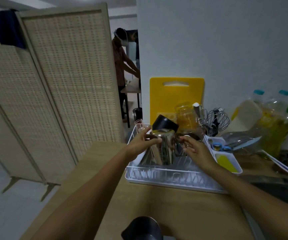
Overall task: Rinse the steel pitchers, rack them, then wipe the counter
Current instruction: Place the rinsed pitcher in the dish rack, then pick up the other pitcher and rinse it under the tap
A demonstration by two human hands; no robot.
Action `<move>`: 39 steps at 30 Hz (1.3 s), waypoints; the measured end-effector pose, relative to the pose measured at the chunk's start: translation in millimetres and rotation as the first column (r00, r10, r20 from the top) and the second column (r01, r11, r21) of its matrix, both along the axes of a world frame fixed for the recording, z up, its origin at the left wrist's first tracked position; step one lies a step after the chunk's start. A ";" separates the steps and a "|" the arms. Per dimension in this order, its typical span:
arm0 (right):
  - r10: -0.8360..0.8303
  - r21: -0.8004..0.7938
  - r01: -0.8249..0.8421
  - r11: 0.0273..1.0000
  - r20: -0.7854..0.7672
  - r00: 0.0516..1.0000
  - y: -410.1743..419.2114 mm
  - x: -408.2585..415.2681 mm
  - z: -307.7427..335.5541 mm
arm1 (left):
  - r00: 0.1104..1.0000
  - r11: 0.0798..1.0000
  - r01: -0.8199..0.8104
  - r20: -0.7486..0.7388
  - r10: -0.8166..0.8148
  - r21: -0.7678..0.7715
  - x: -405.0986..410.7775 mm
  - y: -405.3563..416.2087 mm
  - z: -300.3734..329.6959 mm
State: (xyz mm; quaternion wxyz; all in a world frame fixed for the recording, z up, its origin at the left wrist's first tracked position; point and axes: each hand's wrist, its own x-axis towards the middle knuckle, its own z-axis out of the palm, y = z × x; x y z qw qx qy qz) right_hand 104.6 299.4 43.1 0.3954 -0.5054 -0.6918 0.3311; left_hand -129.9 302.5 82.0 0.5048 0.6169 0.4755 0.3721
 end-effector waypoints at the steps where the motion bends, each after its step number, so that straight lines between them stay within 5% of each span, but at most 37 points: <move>1: -0.001 0.004 0.001 1.000 -0.001 1.000 0.6 -1.5 -5.2 | 1.000 1.000 0.014 -0.021 -0.013 0.018 -0.5 -0.1 -3.2; 7: -0.033 0.003 0.033 0.999 0.092 0.995 2.7 -8.1 -35.1 | 0.976 0.983 -0.003 -0.211 0.042 0.182 6.0 -12.6 -13.7; 11: -0.032 0.034 0.026 0.999 0.193 0.981 3.8 -10.7 -44.2 | 0.855 0.950 -0.023 -0.486 0.180 0.312 9.7 -20.5 -20.1; 24: 0.078 -0.126 -0.022 0.992 0.458 0.886 10.6 -16.7 -42.3 | 0.688 0.932 -0.032 -0.668 0.282 0.361 16.4 -25.2 -49.6; 29: -0.124 0.198 0.074 0.977 0.251 0.960 -38.1 -27.4 -34.4 | 0.769 0.881 -0.139 -0.511 0.384 0.453 2.0 -61.5 -49.3; 32: -0.089 0.260 0.062 0.964 0.094 0.992 -83.5 -30.2 -42.1 | 0.861 0.900 -0.236 -0.351 0.369 0.368 -23.4 -95.6 -55.3; 36: 0.019 -0.061 -0.024 0.998 -0.085 0.996 -138.9 -32.4 -69.7 | 0.914 0.935 -0.248 -0.260 0.313 0.254 -57.9 -150.0 -75.1; 39: 0.037 -0.312 -0.108 0.944 -0.223 0.974 -175.8 -31.1 -85.8 | 0.945 0.984 -0.175 -0.277 0.176 0.029 -80.1 -189.4 -95.3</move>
